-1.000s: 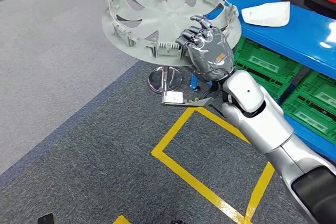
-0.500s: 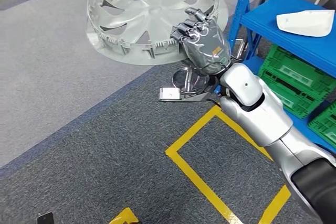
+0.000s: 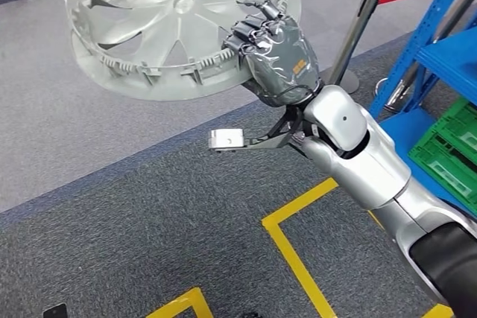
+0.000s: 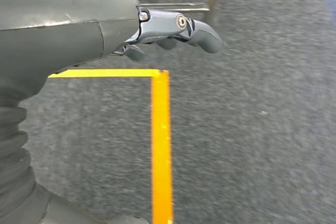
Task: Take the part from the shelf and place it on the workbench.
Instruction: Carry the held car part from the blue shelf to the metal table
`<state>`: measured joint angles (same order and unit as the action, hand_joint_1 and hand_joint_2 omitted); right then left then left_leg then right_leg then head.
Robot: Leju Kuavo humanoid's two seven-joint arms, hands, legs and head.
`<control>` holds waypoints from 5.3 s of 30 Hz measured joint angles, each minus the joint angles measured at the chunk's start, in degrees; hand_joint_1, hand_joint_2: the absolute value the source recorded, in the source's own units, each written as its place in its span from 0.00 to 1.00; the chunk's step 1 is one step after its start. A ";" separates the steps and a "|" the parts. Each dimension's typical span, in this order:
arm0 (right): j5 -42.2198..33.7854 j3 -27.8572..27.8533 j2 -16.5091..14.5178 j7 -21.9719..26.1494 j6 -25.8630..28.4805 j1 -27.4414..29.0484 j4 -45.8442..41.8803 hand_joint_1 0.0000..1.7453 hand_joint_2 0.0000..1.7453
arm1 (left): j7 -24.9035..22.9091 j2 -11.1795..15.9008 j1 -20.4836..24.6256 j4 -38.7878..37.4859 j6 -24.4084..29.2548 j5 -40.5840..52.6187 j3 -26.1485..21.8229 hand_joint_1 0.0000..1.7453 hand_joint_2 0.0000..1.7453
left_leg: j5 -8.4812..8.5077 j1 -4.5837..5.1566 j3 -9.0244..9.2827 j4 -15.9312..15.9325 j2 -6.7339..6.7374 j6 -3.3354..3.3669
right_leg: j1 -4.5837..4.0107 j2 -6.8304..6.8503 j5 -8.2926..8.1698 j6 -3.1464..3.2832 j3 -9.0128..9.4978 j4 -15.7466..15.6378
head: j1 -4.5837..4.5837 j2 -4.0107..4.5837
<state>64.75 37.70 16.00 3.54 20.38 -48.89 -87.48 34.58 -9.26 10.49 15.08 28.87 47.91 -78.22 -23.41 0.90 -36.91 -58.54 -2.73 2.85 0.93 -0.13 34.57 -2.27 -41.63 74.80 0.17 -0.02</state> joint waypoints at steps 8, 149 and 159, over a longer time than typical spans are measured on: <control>0.79 -2.15 3.03 -0.93 2.36 4.59 -4.25 1.00 1.00 | 0.91 -0.02 -3.53 -0.12 0.44 4.22 3.09 0.00 1.00 | -0.39 -0.88 -1.16 -1.24 -5.21 -2.12 | 0.39 -3.67 -7.39 0.91 6.84 -15.52 | 0.00 0.00; 5.50 7.34 -15.76 -1.77 -4.15 0.67 22.79 1.00 1.00 | -31.11 1.72 -7.01 -0.98 -19.21 26.42 14.94 0.00 1.00 | -0.57 -0.94 -0.65 -0.63 3.81 -0.97 | -0.49 2.51 -0.67 -0.33 7.69 -10.43 | -0.25 0.01; 5.39 7.61 -17.29 -1.71 -3.54 0.22 27.99 1.00 1.00 | -31.11 1.64 -7.06 -1.04 -19.24 26.49 15.56 0.00 1.00 | -0.51 -1.21 -0.96 -0.98 -3.97 -1.79 | -0.23 -3.82 -6.84 0.85 6.91 -15.34 | -0.11 0.01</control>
<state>70.14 45.31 -1.30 1.82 16.84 -48.67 -59.48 3.48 -7.62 3.43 14.04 9.63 74.40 -62.66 -23.92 -0.31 -37.87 -59.51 -6.70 1.06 0.70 -3.96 27.73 -1.42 -34.71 59.46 0.06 -0.02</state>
